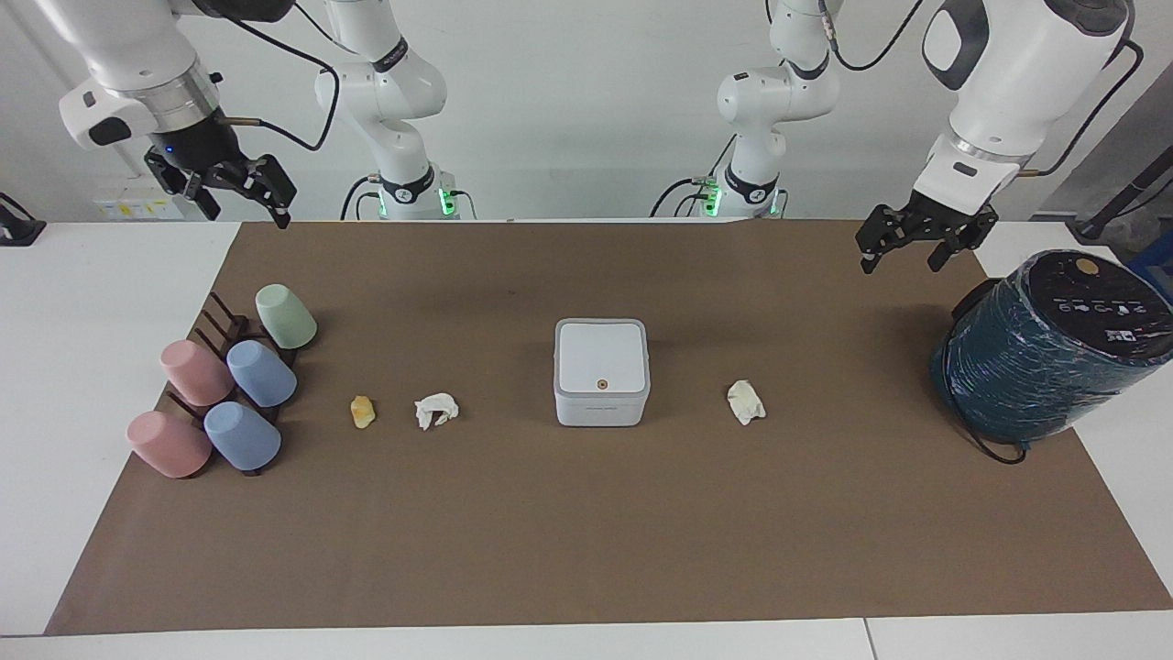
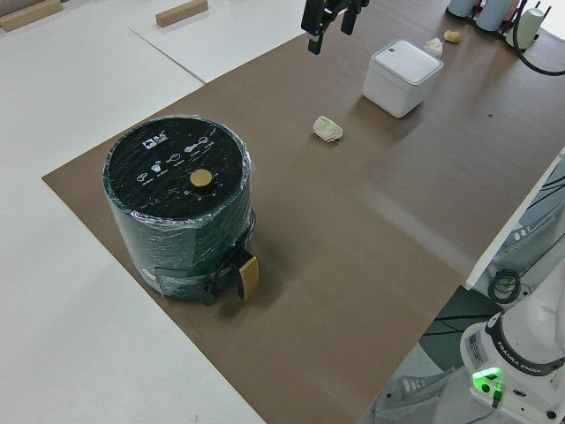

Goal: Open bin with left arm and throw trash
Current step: 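Move the left gripper toward the white bin lid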

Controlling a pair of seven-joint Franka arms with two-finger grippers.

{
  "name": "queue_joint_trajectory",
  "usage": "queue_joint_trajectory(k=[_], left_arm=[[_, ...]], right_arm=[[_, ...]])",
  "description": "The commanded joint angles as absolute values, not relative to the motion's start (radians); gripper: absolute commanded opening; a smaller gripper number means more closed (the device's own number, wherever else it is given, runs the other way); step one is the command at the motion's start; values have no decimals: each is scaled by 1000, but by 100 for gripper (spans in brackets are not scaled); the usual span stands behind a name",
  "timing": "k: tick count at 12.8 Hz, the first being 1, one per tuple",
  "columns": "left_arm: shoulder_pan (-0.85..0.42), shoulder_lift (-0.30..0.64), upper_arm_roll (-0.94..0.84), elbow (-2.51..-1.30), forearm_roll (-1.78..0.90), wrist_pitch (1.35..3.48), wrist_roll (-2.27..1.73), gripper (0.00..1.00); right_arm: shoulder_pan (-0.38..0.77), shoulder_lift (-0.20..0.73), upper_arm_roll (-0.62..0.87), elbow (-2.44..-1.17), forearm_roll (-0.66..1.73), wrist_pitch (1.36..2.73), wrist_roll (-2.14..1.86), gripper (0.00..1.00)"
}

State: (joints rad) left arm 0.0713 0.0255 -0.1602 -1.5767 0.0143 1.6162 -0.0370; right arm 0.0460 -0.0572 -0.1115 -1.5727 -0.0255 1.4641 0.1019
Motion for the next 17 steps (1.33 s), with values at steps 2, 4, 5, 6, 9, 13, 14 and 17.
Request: queue_joint_trajectory(k=[2, 4, 5, 6, 9, 13, 14, 17], left_arm=[[75, -5, -161, -1611, 5, 1624, -26, 100], [72, -5, -161, -1612, 3, 1628, -31, 100], [69, -5, -161, -1614, 0, 1625, -34, 88], [69, -5, -163, -1615, -3, 1620, -35, 52], [57, -8, -164, -1628, -18, 1634, -151, 0], [11, -6, -173, -1631, -34, 1664, -293, 0], [-18, -5, -173, -1635, -34, 1680, -340, 0], [-90, 5, -173, -1661, -43, 1722, -472, 0]], right_arm=[[46, -94, -109, -1620, -40, 1471, 81, 100], [54, -101, -107, -1644, -66, 1518, 78, 100], [55, -103, -107, -1649, -66, 1525, 77, 100], [57, -104, -107, -1652, -67, 1525, 77, 100], [84, -109, -107, -1666, -87, 1540, 84, 100], [84, -112, -107, -1669, -86, 1531, 80, 100], [84, -112, -107, -1670, -84, 1532, 80, 100], [83, -121, -107, -1684, -83, 1534, 77, 100]])
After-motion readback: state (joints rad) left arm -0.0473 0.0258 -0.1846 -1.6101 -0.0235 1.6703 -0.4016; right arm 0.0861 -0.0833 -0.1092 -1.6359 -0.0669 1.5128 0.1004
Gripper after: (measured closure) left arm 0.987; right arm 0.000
